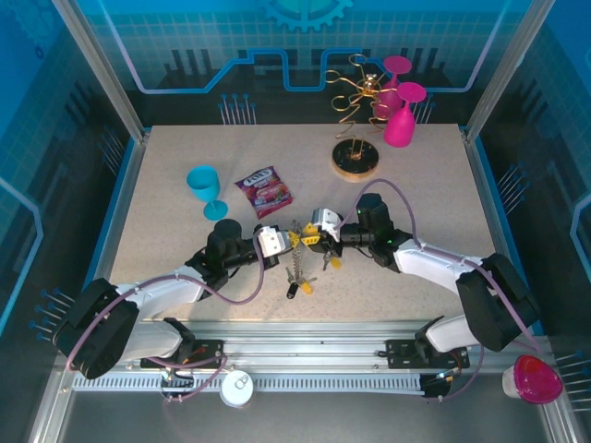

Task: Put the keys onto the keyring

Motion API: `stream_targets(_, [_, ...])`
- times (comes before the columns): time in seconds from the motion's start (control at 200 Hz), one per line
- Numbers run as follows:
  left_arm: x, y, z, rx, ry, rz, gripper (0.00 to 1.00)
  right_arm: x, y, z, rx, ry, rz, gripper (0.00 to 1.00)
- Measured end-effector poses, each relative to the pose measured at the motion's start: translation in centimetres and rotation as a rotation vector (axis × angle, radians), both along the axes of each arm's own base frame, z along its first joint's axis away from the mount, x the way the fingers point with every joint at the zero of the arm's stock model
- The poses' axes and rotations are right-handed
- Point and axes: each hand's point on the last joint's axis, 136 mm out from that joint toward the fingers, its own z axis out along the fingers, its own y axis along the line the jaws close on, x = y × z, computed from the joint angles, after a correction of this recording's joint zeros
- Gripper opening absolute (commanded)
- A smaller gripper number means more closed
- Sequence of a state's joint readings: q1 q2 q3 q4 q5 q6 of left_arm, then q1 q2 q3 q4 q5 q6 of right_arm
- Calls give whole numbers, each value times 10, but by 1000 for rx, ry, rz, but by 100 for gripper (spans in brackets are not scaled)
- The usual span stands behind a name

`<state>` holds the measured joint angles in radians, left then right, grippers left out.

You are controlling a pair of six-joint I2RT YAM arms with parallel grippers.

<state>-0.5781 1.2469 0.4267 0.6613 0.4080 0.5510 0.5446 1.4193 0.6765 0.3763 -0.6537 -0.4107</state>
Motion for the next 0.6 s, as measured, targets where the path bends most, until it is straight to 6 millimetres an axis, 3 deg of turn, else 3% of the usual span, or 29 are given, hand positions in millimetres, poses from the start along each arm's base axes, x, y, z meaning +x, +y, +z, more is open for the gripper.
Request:
stream_targets(0.36, [1, 1, 0, -1, 1, 4, 0, 1, 6, -6, -18, -34, 47, 18])
stream_targets(0.535, [3, 3, 0, -2, -1, 12, 0, -1, 9, -6, -21, -47, 71, 0])
stream_targets(0.6, [3, 3, -1, -1, 1, 13, 0, -1, 10, -7, -24, -45, 73, 0])
